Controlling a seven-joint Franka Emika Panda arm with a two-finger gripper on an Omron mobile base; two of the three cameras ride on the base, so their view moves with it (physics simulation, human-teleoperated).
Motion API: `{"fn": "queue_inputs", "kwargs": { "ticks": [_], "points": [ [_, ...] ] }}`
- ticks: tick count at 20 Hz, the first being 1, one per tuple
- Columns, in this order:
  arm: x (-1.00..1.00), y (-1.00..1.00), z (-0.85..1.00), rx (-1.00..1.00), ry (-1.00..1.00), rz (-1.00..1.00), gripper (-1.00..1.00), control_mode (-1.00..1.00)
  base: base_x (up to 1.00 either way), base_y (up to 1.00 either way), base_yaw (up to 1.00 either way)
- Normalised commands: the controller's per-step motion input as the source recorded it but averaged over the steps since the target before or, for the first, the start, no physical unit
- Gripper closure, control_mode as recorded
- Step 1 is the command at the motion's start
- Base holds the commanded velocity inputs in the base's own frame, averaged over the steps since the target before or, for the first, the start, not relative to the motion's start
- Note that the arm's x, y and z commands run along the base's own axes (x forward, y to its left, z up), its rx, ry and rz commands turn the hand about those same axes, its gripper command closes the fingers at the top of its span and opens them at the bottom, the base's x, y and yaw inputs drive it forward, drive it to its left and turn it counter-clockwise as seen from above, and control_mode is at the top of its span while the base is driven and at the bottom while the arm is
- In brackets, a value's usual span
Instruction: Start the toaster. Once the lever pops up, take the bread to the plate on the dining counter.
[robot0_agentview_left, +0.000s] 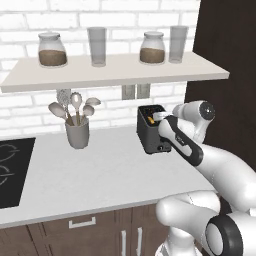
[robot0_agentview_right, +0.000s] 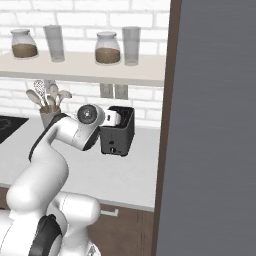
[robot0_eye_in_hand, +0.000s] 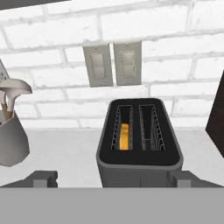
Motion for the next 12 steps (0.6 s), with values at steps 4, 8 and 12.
{"fn": "queue_inputs", "kwargs": {
  "ticks": [4, 8, 12],
  "points": [
    [0.0, 0.0, 0.0, 0.0, 0.0, 0.0, -1.0, -1.0, 0.0, 0.0, 0.0],
    [0.0, 0.0, 0.0, 0.0, 0.0, 0.0, -1.0, -1.0, 0.0, 0.0, 0.0],
    [0.0, 0.0, 0.0, 0.0, 0.0, 0.0, -1.0, -1.0, 0.0, 0.0, 0.0]
  ]
}}
